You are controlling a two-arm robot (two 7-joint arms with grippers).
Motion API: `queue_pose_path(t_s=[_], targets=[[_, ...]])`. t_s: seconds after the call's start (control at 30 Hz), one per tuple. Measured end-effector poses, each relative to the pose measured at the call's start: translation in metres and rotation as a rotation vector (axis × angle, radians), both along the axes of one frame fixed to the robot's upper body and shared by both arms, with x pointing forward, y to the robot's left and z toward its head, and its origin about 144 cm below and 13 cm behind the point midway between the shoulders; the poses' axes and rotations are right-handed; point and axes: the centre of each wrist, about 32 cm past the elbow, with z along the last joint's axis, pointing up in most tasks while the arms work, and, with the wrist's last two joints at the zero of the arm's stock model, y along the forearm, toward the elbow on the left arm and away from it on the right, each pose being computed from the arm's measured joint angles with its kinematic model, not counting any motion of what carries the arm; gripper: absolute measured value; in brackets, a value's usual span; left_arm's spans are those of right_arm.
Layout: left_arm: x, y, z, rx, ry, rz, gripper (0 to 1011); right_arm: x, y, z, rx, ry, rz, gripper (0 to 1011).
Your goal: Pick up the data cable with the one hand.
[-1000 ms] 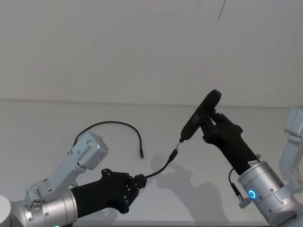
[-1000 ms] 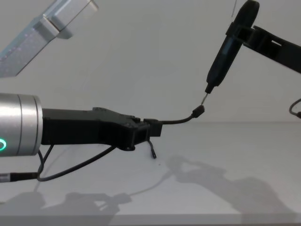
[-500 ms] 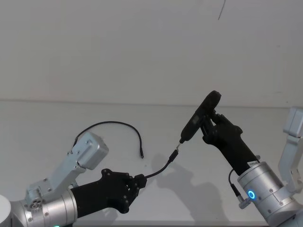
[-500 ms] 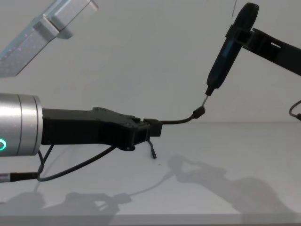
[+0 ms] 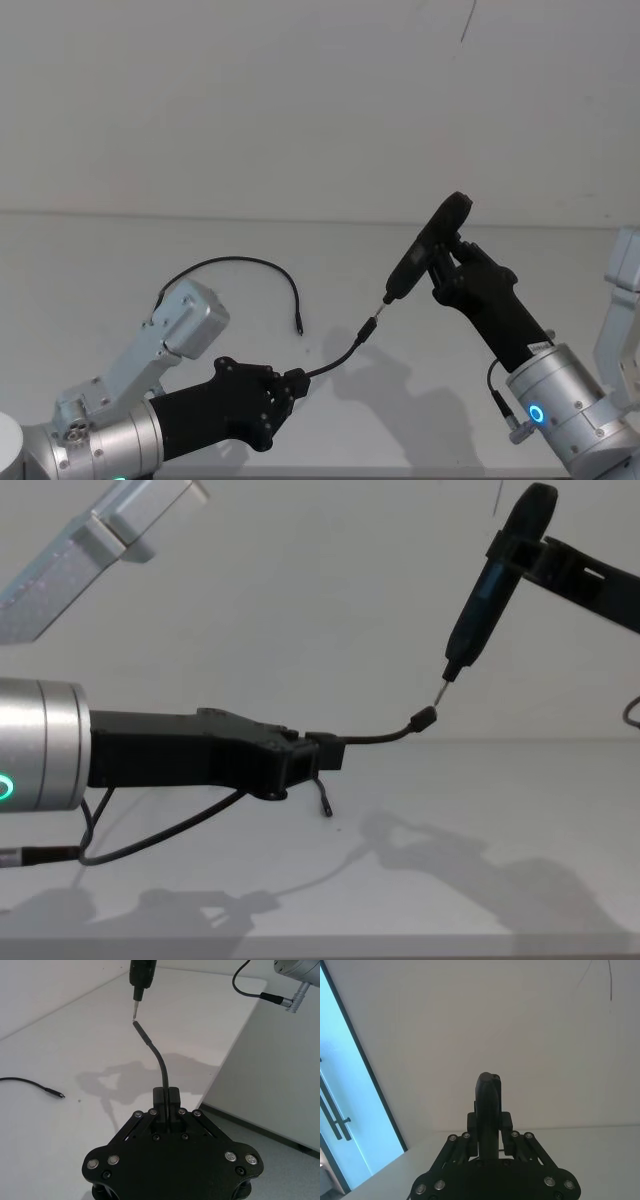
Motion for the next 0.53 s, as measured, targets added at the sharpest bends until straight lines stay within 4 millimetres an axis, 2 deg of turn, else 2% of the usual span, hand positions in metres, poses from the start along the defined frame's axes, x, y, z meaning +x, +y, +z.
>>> queue_pose_path(t_s=[0.53], targets=[[0.0000, 0.0000, 0.0000, 0.000, 0.000, 0.000, 44, -0.0024, -0.0012, 0.0020, 0.002, 0.001, 0.004, 269]])
